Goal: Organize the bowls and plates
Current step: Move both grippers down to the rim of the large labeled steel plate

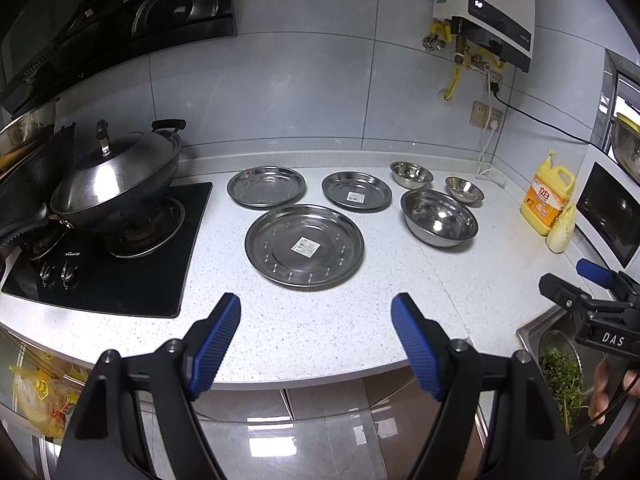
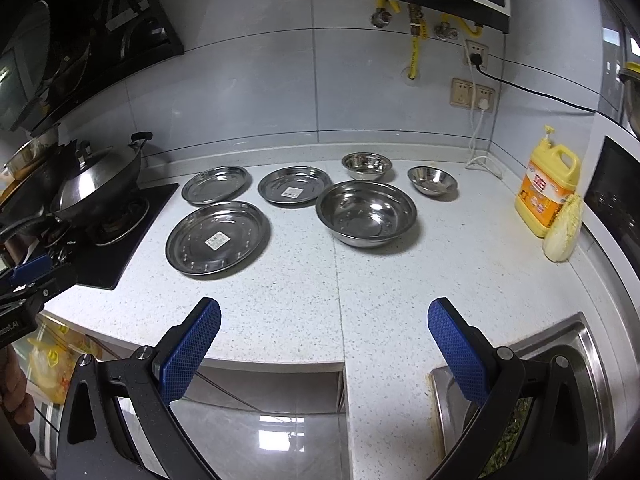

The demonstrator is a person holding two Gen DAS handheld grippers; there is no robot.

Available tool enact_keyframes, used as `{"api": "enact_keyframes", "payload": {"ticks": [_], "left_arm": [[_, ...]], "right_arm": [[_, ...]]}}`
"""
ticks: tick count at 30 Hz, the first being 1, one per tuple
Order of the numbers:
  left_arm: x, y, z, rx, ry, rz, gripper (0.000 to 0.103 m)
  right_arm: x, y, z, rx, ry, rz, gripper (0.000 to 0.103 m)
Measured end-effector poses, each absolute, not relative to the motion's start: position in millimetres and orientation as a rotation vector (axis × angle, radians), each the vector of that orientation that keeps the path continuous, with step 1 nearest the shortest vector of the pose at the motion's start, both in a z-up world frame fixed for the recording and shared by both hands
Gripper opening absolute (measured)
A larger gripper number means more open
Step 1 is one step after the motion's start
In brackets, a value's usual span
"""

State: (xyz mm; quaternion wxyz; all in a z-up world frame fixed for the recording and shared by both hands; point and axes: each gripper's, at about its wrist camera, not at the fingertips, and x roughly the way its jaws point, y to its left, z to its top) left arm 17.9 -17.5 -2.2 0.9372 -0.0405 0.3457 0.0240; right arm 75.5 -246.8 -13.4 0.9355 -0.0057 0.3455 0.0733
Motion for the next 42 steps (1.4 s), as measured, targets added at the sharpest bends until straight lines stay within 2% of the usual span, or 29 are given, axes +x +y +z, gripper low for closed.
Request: {"api": "enact_keyframes", "payload": {"ticks": [10, 19, 24, 32, 40, 42], "left_arm": [[56, 17, -10, -0.121, 0.735, 0.072, 0.077], [165, 85, -65, -0.168, 0.827, 0.017, 0.077], [241, 115, -113, -0.175, 0.978, -0.027, 0.077], [303, 127, -176, -0.203, 1.156, -0.086, 0.077], [329, 125, -188, -0.224, 1.197, -0.072, 0.077], [333, 122, -189, -0.221, 1.197, -0.065, 0.076]], "right_arm": [[115, -197, -23, -0.057, 0.762, 0.314, 0.102], [197, -131, -64, -0.056, 0.885, 0.342, 0.102], [261, -97, -101, -0.039, 0.99, 0.285, 0.102], [323, -78, -160, 0.006, 1.182, 0.253, 0.102], [352, -74, -180, 0.017, 1.263, 0.308, 0.102], [357, -75, -183, 0.024, 1.273, 0.327, 0.098]]}}
